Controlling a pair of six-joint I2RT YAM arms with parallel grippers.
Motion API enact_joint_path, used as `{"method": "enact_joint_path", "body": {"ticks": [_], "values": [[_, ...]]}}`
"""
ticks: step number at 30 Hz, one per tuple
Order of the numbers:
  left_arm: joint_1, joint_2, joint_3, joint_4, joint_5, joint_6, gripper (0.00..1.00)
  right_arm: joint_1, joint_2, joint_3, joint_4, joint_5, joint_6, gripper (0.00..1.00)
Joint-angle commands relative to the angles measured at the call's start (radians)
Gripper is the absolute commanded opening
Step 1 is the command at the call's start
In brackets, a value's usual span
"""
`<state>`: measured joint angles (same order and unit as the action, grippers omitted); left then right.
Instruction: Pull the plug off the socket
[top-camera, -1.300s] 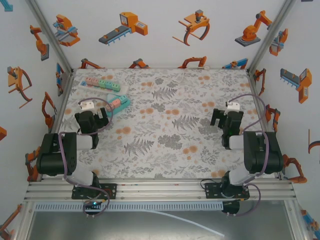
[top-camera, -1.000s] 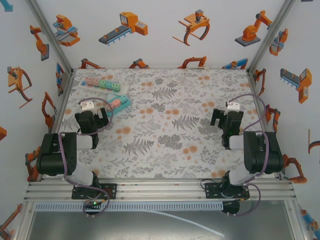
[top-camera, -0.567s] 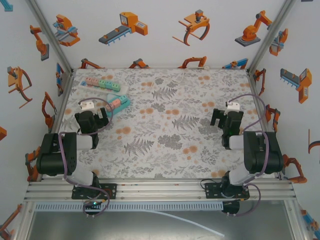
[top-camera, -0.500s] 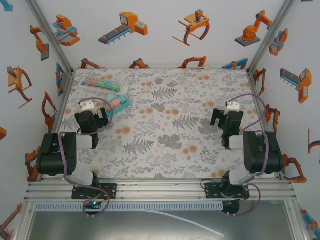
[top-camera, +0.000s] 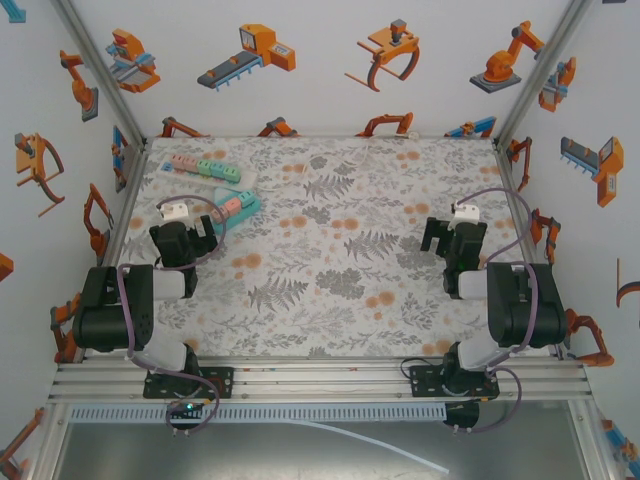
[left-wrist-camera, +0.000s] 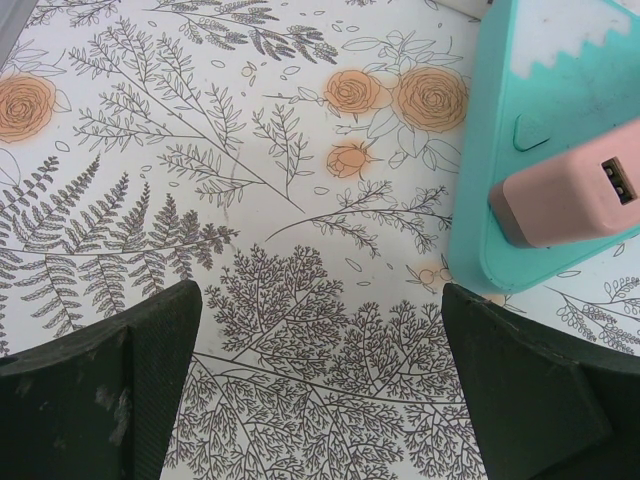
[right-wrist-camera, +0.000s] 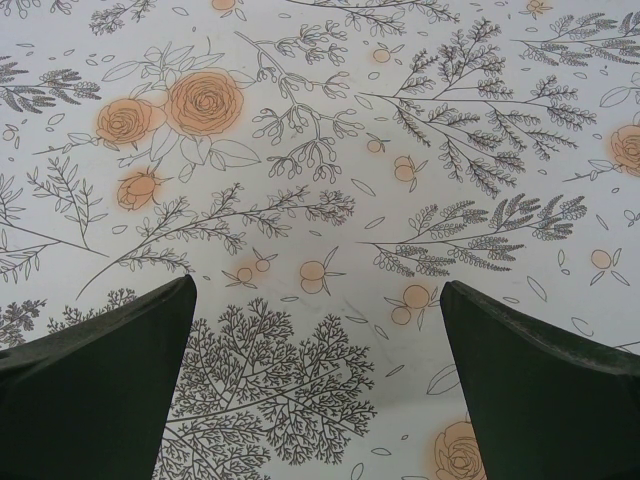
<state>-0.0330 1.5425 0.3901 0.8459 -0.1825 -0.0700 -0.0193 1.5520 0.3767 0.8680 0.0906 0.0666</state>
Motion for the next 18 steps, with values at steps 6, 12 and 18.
{"method": "enact_joint_path", "body": {"ticks": [6, 12, 18], "values": [[-0.007, -0.012, -0.020, 0.048, 0.004, 0.013, 0.97, -0.005, -0.010, -0.001, 0.022, -0.008, 0.001, 0.99], [-0.093, -0.227, -0.011, -0.137, -0.089, 0.082, 0.97, 0.004, -0.234, -0.004, -0.138, -0.133, -0.062, 0.99], [-0.239, -0.497, 0.078, -0.405, -0.066, -0.025, 0.97, 0.088, -0.444, 0.124, -0.417, -0.331, -0.031, 0.99]]}}
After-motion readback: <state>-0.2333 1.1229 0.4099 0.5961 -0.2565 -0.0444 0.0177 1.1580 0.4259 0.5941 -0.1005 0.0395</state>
